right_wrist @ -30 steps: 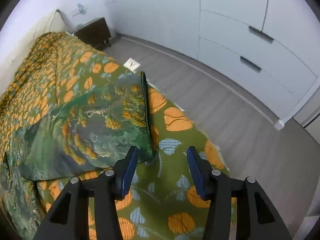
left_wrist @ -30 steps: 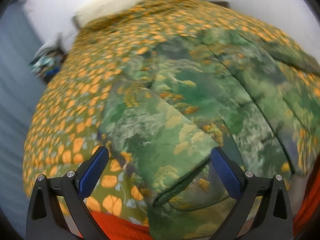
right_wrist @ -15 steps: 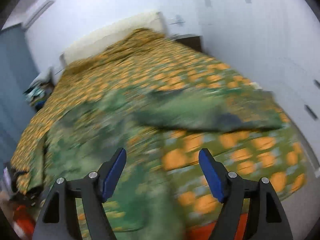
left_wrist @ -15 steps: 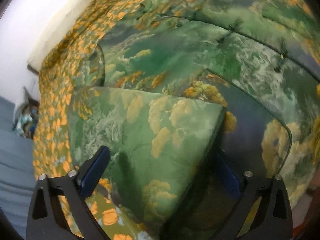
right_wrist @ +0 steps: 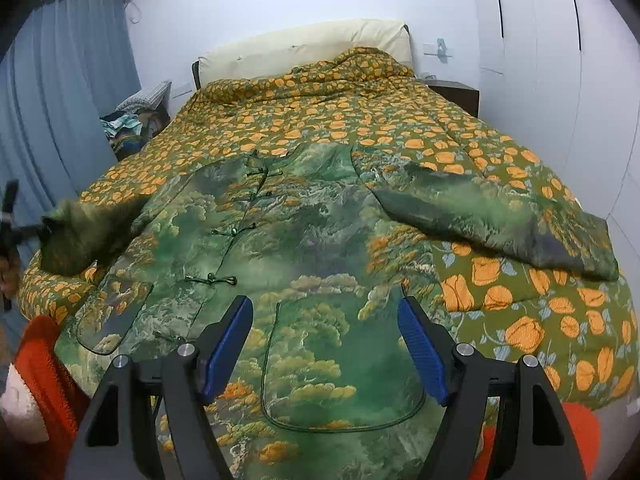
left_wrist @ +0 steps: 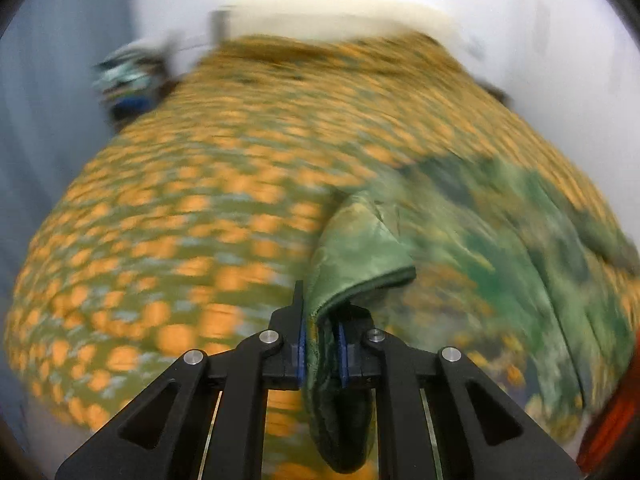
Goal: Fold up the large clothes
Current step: 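Grasp the sleeve cuff nearest the left tool with the left gripper, then fold the held sleeve across the jacket body and open the left gripper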
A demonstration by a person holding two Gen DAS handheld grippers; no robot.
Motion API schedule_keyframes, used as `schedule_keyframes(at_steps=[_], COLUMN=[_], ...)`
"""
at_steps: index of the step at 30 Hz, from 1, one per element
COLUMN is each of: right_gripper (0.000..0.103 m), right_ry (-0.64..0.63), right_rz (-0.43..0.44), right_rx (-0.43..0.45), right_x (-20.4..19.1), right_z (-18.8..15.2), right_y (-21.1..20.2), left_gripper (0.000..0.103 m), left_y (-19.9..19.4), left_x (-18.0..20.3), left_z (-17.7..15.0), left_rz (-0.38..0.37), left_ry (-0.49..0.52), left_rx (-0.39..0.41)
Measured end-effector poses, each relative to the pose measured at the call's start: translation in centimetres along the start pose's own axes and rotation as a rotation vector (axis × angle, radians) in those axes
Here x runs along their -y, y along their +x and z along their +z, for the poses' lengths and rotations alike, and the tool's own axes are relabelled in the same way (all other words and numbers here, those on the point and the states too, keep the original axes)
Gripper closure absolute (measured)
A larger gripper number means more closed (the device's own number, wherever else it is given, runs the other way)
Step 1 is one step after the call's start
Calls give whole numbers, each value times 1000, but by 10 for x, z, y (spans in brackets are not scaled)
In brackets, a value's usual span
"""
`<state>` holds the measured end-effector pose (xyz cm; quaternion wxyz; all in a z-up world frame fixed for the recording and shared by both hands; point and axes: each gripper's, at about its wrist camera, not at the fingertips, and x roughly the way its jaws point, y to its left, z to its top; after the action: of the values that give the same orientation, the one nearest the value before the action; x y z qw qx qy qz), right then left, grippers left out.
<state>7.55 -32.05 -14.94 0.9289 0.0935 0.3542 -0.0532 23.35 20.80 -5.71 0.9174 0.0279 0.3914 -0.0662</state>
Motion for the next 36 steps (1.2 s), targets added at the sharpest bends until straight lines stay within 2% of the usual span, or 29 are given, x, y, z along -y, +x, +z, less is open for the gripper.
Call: schedule_keyframes(at_steps=[3, 6, 9, 15, 16, 17, 18, 20, 22, 24, 26, 28, 30, 33, 36], right_gripper=[29, 29, 29, 29, 29, 29, 29, 29, 29, 29, 29, 29, 27, 17, 13], right_ry=[-3, -13, -19, -30, -29, -26, -19, -11, -4, 7, 18, 34, 65, 125, 188], right_rz=[-1, 3, 10, 10, 12, 13, 13, 10, -2, -13, -27, -55, -86, -144, -203], right_rx=[-7, -17, -28, -50, -54, -59, -63, -63, -57, -52, -49, -50, -49, -27, 6], right_x=[-2, -6, -10, -17, -17, -16, -15, -13, -10, -5, 1, 10, 22, 43, 66], right_z=[0, -2, -3, -4, -4, -5, -5, -4, -3, -3, -2, -2, 1, 7, 15], right_y=[-1, -1, 1, 2, 2, 3, 3, 3, 1, -1, 0, 1, 3, 1, -4], left_gripper=[91, 92, 91, 91, 86, 73, 66, 35, 18, 11, 7, 7, 6, 5, 5], left_y=[2, 21, 38, 76, 81, 87, 90, 86, 81, 72, 63, 50, 34, 18, 10], left_x=[-57, -102, -121, -130, -137, -139, -142, -148, -149, -141, -129, -113, -90, -50, 0], left_z=[4, -1, -12, -29, -32, -35, -39, -46, -50, -51, -50, -48, -43, -39, -43], left_rz=[97, 191, 258, 363, 379, 412, 457, 513, 527, 535, 524, 473, 367, 176, 66], left_ry=[-130, -227, -255, -283, -291, -302, -316, -339, -357, -342, -322, -307, -310, -319, -276], left_rx=[5, -33, -71, -129, -136, -147, -152, -149, -137, -128, -119, -96, -50, 17, 112])
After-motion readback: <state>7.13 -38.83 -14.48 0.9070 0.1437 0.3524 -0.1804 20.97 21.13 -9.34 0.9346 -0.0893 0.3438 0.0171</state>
